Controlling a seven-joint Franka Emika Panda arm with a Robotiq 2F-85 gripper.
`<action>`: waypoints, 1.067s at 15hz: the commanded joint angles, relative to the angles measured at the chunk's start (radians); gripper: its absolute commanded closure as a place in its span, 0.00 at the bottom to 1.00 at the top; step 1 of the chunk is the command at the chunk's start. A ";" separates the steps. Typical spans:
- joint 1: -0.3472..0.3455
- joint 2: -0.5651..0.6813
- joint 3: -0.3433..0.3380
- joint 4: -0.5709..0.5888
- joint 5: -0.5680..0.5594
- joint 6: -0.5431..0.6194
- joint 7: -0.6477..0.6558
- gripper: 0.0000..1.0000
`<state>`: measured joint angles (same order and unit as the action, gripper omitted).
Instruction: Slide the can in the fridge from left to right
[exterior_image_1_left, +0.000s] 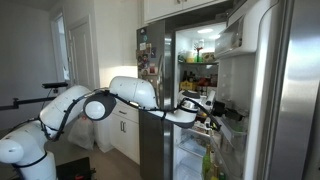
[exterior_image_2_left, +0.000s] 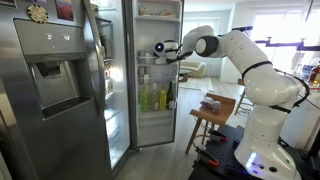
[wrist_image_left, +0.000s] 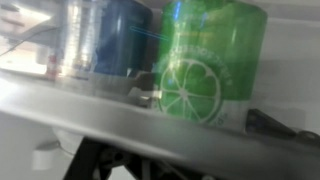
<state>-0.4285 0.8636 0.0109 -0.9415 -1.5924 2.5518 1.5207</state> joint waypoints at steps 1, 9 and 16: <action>-0.013 -0.011 -0.024 -0.028 -0.011 -0.029 0.035 0.00; 0.003 -0.024 0.004 -0.041 0.024 -0.026 0.008 0.00; -0.008 -0.016 0.039 -0.030 0.135 -0.027 -0.089 0.00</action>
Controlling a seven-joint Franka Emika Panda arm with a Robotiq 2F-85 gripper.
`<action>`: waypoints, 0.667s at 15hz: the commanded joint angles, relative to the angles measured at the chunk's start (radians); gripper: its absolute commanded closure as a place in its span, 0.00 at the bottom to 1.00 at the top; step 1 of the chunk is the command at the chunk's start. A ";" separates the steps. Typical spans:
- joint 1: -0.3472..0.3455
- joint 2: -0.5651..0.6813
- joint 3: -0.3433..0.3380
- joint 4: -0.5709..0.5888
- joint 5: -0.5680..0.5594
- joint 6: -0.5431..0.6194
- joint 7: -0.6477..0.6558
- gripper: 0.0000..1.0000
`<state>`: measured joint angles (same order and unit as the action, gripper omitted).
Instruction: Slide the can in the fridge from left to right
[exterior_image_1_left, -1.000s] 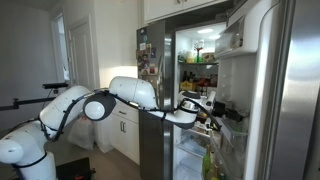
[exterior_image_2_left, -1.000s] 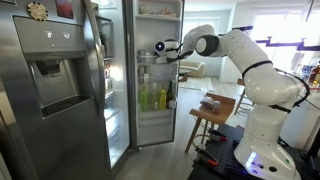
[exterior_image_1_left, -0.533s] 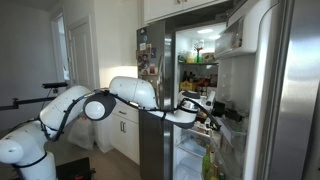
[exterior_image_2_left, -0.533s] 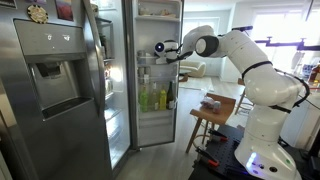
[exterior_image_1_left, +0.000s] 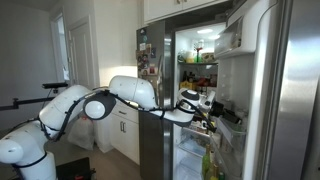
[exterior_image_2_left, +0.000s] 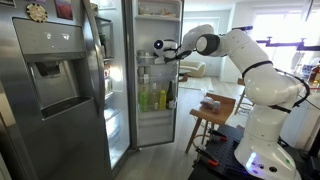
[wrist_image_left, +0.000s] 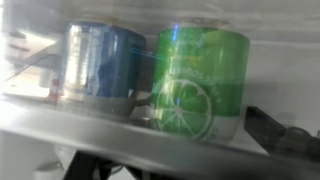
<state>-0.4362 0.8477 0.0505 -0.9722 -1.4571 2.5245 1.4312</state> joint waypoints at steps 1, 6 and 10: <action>-0.001 -0.005 0.007 -0.011 0.009 -0.005 -0.011 0.00; -0.002 -0.015 0.010 -0.033 0.011 -0.005 -0.012 0.00; -0.008 -0.069 0.043 -0.073 0.053 -0.002 -0.043 0.00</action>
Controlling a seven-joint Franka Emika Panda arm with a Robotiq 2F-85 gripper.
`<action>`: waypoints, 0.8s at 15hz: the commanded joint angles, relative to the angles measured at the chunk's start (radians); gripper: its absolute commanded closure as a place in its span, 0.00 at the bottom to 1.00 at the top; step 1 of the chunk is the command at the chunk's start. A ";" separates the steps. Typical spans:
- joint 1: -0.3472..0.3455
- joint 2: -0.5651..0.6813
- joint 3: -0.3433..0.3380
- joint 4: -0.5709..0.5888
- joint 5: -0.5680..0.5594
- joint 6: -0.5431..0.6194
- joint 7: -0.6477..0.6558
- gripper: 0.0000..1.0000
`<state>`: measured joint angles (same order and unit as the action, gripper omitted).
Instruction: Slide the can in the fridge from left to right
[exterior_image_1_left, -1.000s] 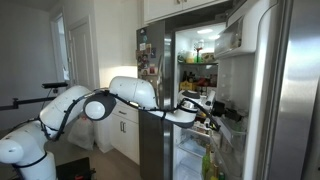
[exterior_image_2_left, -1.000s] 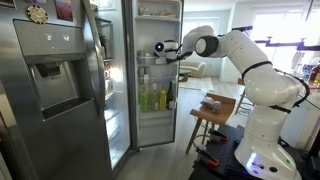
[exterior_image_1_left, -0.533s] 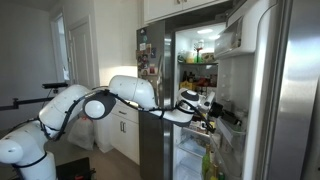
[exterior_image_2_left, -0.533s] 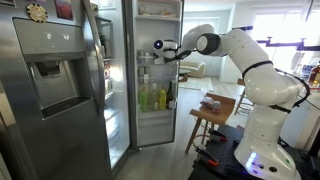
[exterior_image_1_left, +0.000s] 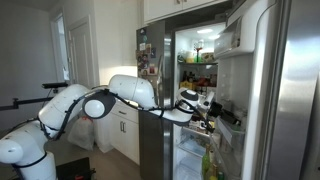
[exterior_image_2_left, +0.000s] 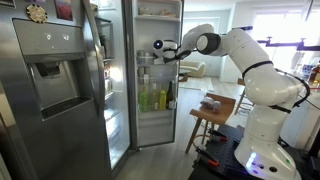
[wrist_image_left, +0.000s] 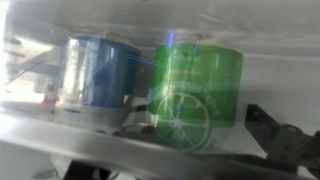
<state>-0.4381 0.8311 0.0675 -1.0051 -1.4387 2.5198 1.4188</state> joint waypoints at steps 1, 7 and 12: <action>-0.005 -0.067 0.033 -0.048 0.042 0.004 -0.032 0.00; -0.013 -0.175 0.090 -0.074 0.090 -0.004 -0.086 0.00; -0.017 -0.248 0.122 -0.056 0.175 -0.055 -0.258 0.00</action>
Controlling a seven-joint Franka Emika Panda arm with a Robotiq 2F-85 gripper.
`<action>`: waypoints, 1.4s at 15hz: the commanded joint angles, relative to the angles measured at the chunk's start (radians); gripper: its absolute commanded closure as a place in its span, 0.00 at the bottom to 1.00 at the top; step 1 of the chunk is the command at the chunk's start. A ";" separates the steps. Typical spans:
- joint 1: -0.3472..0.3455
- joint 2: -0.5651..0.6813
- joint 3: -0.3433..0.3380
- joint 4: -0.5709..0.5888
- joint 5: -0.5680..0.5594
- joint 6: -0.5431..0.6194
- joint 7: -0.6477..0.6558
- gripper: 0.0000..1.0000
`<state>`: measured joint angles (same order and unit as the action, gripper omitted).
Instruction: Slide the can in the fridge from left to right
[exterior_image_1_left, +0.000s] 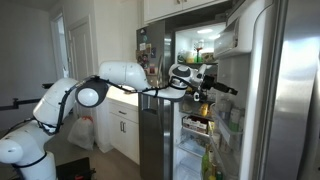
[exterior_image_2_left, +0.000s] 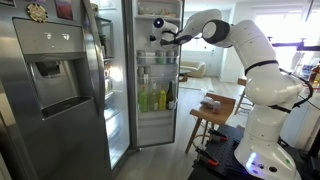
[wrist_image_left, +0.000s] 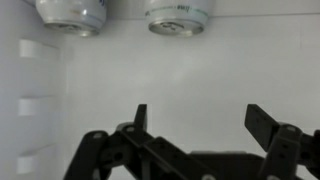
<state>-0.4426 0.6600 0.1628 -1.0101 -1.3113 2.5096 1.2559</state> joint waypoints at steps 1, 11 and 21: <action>-0.013 -0.087 0.033 -0.047 0.065 -0.057 -0.132 0.00; -0.057 -0.134 0.200 0.030 0.462 -0.239 -0.591 0.00; -0.046 -0.122 0.290 0.168 0.670 -0.510 -0.794 0.00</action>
<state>-0.4887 0.5380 0.4532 -0.8413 -0.6408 1.9984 0.4602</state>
